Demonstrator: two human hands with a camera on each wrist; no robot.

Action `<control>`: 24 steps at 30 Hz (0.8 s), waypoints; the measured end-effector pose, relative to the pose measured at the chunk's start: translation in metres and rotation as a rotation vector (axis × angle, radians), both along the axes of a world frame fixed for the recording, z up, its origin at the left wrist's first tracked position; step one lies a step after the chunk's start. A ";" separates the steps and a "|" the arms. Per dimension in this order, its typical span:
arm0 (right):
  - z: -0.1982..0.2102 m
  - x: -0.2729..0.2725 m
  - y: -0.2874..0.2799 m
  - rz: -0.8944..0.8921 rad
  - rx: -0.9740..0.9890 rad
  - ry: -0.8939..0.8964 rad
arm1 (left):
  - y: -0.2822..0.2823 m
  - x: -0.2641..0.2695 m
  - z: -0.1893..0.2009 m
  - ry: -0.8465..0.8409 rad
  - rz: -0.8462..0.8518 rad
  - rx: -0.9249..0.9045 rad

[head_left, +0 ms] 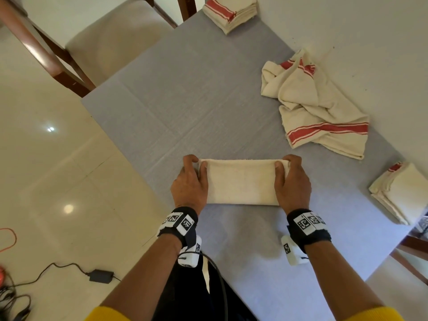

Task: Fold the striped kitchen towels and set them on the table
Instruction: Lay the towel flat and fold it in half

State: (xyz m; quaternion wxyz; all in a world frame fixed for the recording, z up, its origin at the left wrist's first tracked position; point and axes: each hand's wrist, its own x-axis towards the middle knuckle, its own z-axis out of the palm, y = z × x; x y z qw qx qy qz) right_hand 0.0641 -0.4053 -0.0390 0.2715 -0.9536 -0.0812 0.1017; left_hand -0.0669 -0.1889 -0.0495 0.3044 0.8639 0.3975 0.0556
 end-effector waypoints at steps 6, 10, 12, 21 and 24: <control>0.032 -0.040 0.004 0.198 0.031 -0.241 | -0.025 -0.012 0.017 -0.208 -0.373 0.176; -0.004 -0.076 0.029 0.611 -0.152 -0.094 | -0.057 -0.011 0.000 -0.030 -0.605 0.058; -0.020 -0.073 0.036 0.640 -0.223 -0.076 | -0.058 -0.005 -0.012 0.062 -0.620 0.087; -0.027 -0.046 0.009 0.435 -0.423 -0.165 | -0.031 -0.014 -0.027 0.176 -0.623 0.246; -0.022 -0.035 0.002 0.400 -0.432 -0.133 | -0.020 -0.015 -0.025 0.196 -0.633 0.253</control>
